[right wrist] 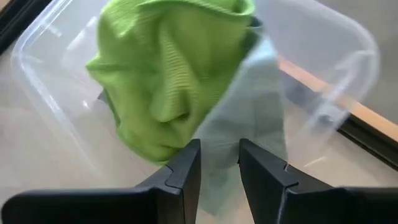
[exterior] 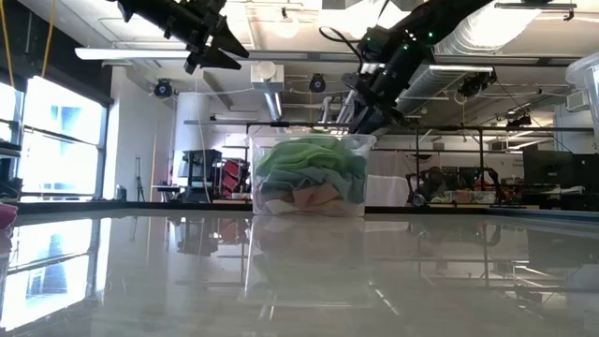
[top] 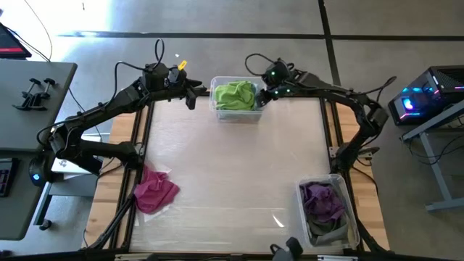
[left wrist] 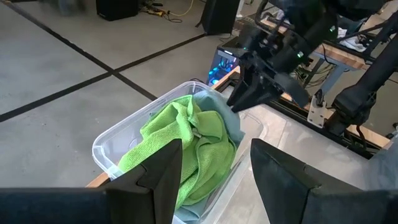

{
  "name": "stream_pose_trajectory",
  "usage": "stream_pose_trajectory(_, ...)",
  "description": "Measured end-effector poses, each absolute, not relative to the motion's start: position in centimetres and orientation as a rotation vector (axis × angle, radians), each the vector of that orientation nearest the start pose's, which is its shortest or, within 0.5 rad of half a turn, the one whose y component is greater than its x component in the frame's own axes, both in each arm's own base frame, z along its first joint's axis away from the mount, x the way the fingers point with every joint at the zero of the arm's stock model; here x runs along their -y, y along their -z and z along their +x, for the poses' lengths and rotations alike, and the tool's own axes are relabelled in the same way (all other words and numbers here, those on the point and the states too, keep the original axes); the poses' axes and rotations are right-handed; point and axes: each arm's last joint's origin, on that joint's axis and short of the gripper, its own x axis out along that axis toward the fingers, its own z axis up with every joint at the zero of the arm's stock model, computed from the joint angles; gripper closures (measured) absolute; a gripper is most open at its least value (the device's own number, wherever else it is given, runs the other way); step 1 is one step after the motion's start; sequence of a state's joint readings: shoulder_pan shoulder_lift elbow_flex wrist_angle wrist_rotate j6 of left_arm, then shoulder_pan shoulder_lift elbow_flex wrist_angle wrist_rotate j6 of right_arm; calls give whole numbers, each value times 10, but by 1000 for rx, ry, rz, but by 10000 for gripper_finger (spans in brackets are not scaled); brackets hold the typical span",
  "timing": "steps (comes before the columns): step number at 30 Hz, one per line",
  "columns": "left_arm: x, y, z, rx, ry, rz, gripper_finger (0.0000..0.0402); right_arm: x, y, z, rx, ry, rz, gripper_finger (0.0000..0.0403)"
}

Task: Sort towels by color in basket
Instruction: Adjust the towels in the top transparent bin

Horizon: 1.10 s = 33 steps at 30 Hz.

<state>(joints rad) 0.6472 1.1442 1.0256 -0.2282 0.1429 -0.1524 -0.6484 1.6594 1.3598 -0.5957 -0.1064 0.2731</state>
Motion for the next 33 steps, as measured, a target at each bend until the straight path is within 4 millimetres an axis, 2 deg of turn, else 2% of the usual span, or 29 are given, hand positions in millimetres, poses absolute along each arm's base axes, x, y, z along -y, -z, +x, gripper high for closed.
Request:
stream_pose_trajectory(6,-149,-341,204,-286,-524,-283,222,204,-260,306,-796,653,535,300)
stream_pose_trajectory(9,-149,-341,204,-286,-524,-283,222,204,-251,311,-806,717,562,300)
stream_pose_trajectory(14,-148,-341,204,-287,-522,-283,222,204,-248,313,-809,737,572,295)
stream_pose_trajectory(19,-148,-341,204,-288,-522,-284,222,209,-258,303,-781,765,579,271)
stream_pose_trajectory(27,-148,-340,204,-297,-527,-290,222,202,-298,284,-649,756,595,230)
stream_pose_trajectory(30,-150,-338,202,-307,-614,-325,222,197,-301,286,-630,757,594,230)
stream_pose_trajectory(33,-152,-331,200,-342,-744,-383,222,196,-293,294,-634,745,632,231)
